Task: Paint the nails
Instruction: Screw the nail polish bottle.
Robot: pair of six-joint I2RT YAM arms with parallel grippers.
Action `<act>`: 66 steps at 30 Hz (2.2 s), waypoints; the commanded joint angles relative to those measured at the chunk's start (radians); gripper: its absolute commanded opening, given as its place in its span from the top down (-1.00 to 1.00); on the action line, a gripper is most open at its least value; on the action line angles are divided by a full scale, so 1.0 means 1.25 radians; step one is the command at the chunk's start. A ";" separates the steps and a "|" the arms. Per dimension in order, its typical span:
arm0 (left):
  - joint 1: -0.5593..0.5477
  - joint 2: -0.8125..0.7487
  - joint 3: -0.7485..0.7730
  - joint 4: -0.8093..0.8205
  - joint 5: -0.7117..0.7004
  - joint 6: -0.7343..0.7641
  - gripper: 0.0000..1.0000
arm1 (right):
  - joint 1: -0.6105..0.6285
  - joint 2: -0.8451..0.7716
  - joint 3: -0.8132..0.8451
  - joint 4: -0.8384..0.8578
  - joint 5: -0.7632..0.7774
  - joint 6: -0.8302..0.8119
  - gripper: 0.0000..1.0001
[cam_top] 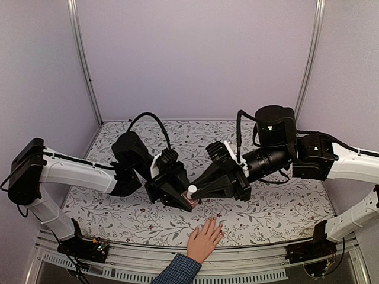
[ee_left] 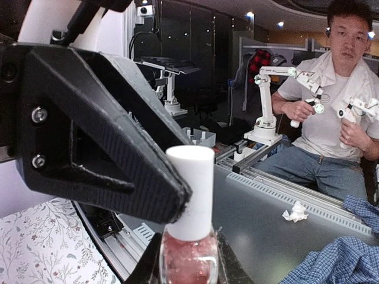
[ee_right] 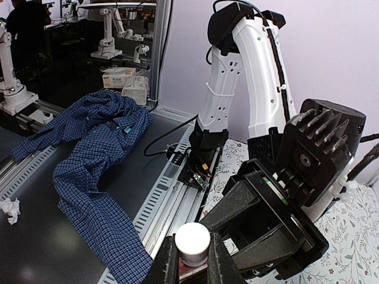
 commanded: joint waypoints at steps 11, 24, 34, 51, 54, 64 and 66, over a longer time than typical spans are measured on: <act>0.044 -0.131 -0.036 -0.133 -0.247 0.130 1.00 | 0.006 0.068 0.022 -0.071 0.113 0.049 0.97; 0.046 -0.203 -0.080 -0.151 -0.515 0.195 1.00 | -0.001 0.093 0.022 -0.055 0.224 0.101 1.00; 0.041 -0.207 -0.110 -0.102 -0.783 0.201 1.00 | -0.014 0.120 0.015 -0.011 0.338 0.176 1.00; -0.014 -0.086 -0.061 -0.068 -1.194 0.242 1.00 | -0.031 0.170 0.025 0.054 0.564 0.352 1.00; -0.014 -0.078 -0.058 -0.077 -1.211 0.239 1.00 | -0.032 0.175 0.026 0.050 0.579 0.361 1.00; 0.019 -0.136 -0.112 -0.088 -0.998 0.219 1.00 | -0.050 0.061 -0.069 0.134 0.487 0.358 -0.05; 0.027 -0.149 -0.122 -0.091 -0.909 0.220 1.00 | -0.050 0.023 -0.097 0.161 0.465 0.345 -0.25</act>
